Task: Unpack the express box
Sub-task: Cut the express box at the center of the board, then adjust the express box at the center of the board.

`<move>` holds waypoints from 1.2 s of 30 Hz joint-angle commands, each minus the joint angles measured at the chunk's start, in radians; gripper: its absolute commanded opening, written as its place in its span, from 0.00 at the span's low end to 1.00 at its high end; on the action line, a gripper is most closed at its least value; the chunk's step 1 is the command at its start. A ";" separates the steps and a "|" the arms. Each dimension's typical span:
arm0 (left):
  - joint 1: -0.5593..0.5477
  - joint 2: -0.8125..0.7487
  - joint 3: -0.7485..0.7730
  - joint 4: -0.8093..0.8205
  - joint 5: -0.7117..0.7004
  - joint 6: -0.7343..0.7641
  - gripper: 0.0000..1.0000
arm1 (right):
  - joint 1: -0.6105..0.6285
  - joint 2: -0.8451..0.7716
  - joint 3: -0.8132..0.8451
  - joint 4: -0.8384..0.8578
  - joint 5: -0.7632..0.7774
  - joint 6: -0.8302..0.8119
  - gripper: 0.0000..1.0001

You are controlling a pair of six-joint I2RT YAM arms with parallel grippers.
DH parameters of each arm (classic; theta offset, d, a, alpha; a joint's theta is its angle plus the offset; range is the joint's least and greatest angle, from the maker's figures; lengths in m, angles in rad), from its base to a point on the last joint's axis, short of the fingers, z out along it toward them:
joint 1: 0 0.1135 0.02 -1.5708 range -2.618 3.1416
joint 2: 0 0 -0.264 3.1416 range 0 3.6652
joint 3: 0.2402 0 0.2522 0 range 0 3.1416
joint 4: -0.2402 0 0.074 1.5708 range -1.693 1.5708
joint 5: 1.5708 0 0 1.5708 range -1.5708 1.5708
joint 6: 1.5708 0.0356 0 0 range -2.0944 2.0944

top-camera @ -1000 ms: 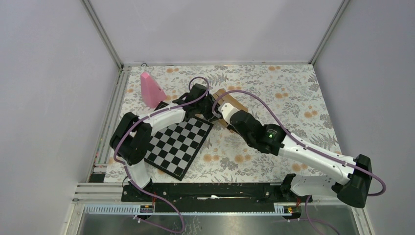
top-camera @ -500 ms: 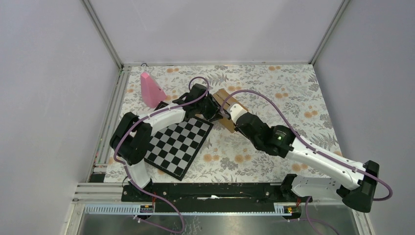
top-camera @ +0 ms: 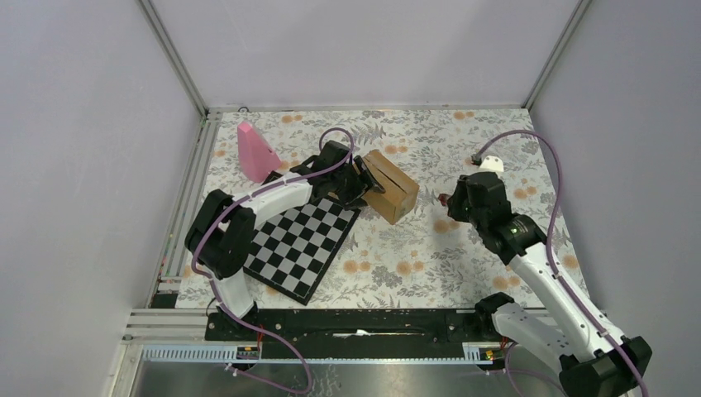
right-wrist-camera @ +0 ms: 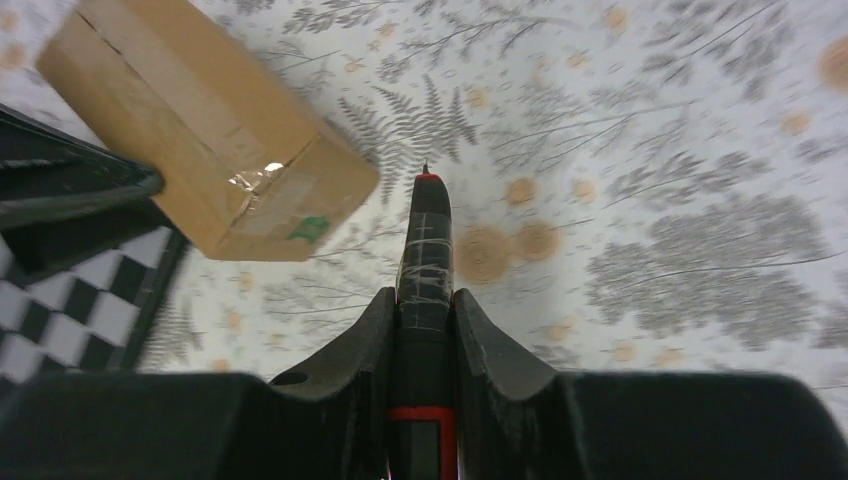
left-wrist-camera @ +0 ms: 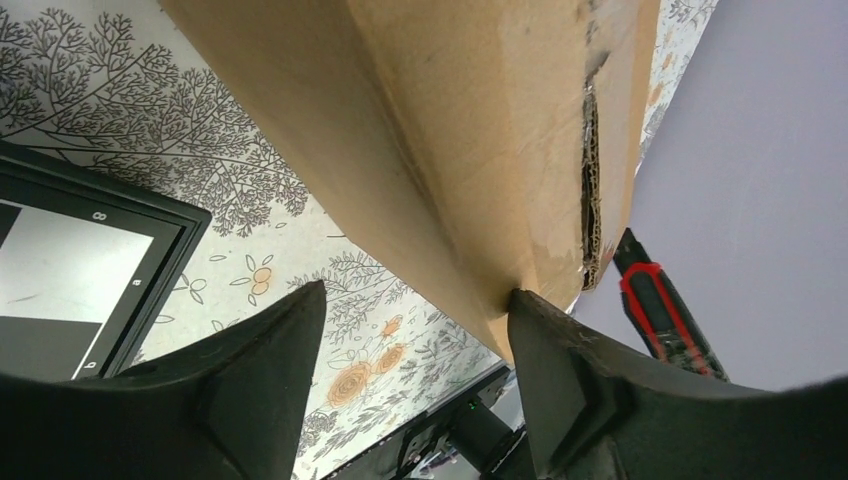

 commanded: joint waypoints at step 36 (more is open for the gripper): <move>-0.311 0.052 0.472 -0.503 -0.649 0.680 0.82 | -0.425 -0.055 -0.070 0.093 -0.561 0.304 0.00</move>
